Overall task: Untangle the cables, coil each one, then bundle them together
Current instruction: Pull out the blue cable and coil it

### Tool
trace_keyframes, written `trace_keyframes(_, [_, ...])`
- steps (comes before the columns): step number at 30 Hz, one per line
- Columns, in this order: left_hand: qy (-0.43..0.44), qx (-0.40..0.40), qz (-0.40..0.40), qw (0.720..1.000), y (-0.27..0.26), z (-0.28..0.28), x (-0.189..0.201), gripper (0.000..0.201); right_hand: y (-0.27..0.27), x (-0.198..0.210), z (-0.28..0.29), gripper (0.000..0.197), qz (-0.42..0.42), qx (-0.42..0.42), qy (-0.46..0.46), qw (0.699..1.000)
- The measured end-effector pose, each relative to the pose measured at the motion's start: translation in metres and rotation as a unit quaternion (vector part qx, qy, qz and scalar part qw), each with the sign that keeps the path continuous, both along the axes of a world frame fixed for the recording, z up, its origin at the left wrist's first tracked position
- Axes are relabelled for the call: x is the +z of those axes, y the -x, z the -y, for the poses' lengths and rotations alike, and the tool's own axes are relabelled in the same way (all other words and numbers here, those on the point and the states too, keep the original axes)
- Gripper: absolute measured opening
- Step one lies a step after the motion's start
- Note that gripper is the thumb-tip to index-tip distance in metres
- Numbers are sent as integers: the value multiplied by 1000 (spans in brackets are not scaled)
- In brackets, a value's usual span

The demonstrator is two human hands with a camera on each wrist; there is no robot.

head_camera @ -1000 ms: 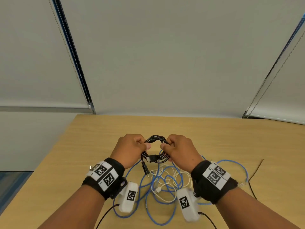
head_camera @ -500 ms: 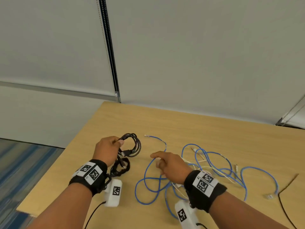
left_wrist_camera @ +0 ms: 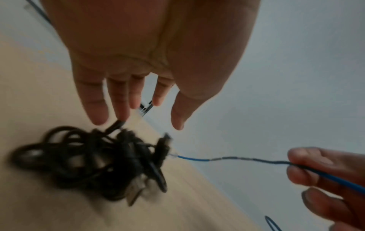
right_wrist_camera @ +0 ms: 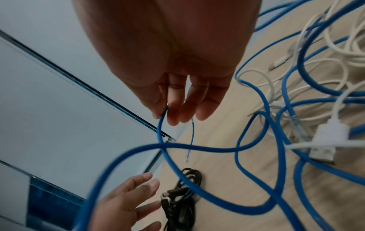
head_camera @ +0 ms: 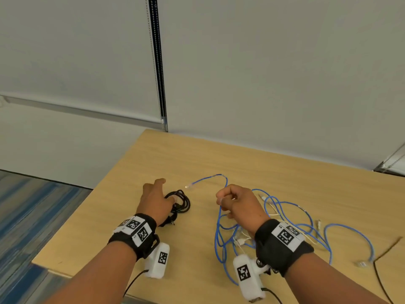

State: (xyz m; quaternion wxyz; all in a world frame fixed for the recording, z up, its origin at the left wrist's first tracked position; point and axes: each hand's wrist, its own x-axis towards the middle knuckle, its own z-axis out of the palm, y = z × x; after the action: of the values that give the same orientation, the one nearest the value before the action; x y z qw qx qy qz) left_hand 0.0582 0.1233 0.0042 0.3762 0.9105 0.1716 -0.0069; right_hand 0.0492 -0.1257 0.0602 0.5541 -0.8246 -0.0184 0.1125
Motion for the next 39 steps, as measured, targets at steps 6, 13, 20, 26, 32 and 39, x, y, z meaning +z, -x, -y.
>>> trace_keyframes(6, [-92,-132,144,976,-10,53,39,84,11,25,17,20,31,24,-27,999])
trace_keyframes(13, [-61,-183,222,956,-30,100,89,42,14,59,49,40,113,44,-34,992])
trace_keyframes(20, [153,-189,202,949,-42,102,136,28,4,81,119,27,159,-84,-20,984])
trace_keyframes(26, [271,-83,277,918,-53,114,169,29,14,72,144,12,110,78,100,986])
trace_keyframes(32, [-122,-144,317,930,-39,137,158,32,11,59,156,16,102,-9,80,992])
trace_keyframes(39, [-130,-430,233,862,-5,207,138,41,5,66,140,18,178,12,113,977])
